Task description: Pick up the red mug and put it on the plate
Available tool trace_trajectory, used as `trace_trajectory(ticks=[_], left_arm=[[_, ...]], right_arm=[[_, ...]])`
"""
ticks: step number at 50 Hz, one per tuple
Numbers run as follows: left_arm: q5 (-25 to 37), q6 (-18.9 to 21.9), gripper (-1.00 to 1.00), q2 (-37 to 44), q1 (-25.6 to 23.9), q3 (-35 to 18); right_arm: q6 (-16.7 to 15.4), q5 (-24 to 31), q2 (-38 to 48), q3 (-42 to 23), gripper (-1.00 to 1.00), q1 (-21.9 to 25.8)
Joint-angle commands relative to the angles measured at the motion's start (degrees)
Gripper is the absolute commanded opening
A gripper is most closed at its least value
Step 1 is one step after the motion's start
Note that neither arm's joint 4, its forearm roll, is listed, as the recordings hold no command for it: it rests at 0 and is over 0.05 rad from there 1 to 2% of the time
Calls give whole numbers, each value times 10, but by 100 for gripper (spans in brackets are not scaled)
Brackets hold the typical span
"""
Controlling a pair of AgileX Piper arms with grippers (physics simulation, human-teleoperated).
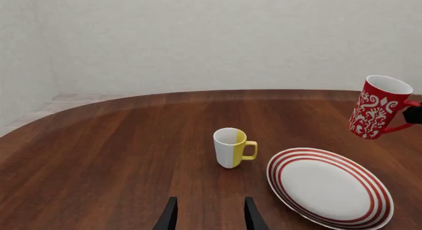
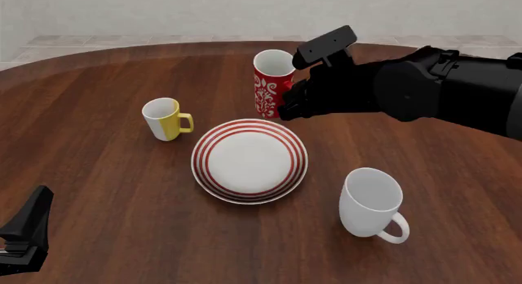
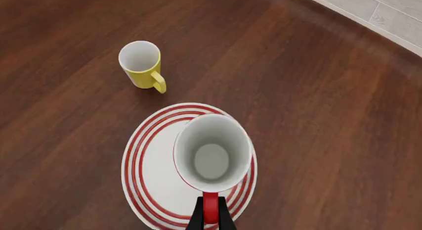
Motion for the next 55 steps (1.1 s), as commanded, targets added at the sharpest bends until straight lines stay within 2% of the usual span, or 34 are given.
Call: trace_trajectory(ticks=[1,55], left_arm=[[0,0,100,0,0,0],[0,0,100,0,0,0]], right_arm=[[7,-10,10,6,-100,18],[24,-40,56,26,-100,44]])
